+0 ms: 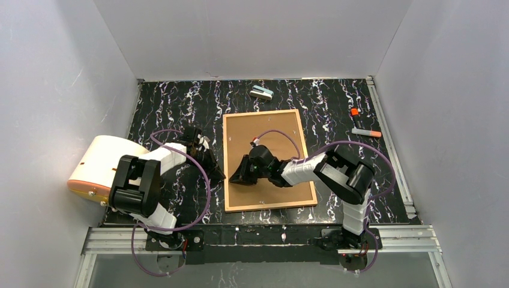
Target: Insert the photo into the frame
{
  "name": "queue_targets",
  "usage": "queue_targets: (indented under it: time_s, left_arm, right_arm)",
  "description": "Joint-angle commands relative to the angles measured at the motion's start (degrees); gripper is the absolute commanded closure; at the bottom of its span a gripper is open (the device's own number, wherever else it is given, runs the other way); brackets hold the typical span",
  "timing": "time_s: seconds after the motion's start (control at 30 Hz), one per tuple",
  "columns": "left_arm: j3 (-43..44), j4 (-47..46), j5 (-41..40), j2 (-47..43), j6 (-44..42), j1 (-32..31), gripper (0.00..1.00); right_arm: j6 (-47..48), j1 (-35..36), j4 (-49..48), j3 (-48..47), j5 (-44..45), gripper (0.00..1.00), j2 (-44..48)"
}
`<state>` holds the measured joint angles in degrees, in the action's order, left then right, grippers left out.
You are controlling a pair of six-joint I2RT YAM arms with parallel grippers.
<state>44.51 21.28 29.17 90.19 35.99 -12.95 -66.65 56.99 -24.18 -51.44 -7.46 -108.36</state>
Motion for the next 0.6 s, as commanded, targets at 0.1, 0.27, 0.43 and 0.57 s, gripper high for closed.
queue_targets:
  time_s: [0.1, 0.27, 0.43, 0.57]
  left_arm:
    - [-2.51, 4.13, -5.9, 3.23, -2.7, -1.49, 0.95]
    - [-2.68, 3.27, -7.69, 3.07, -3.74, -1.55, 0.97]
    - [-2.06, 1.59, -8.36, 2.24, -4.41, -1.52, 0.89]
    - [0.02, -0.82, -7.98, 1.4, -4.12, -1.55, 0.69]
  right_arm:
    - [-2.9, 0.06, -10.65, 2.6, 0.73, 0.79, 1.32]
    - [-3.35, -0.43, -14.96, 5.57, 1.95, 0.79, 3.85]
    - [-1.36, -1.59, -2.35, 4.11, 7.06, 0.78, 7.55]
    - [0.54, -4.95, 3.68, 2.34, 8.72, 0.7, 8.13]
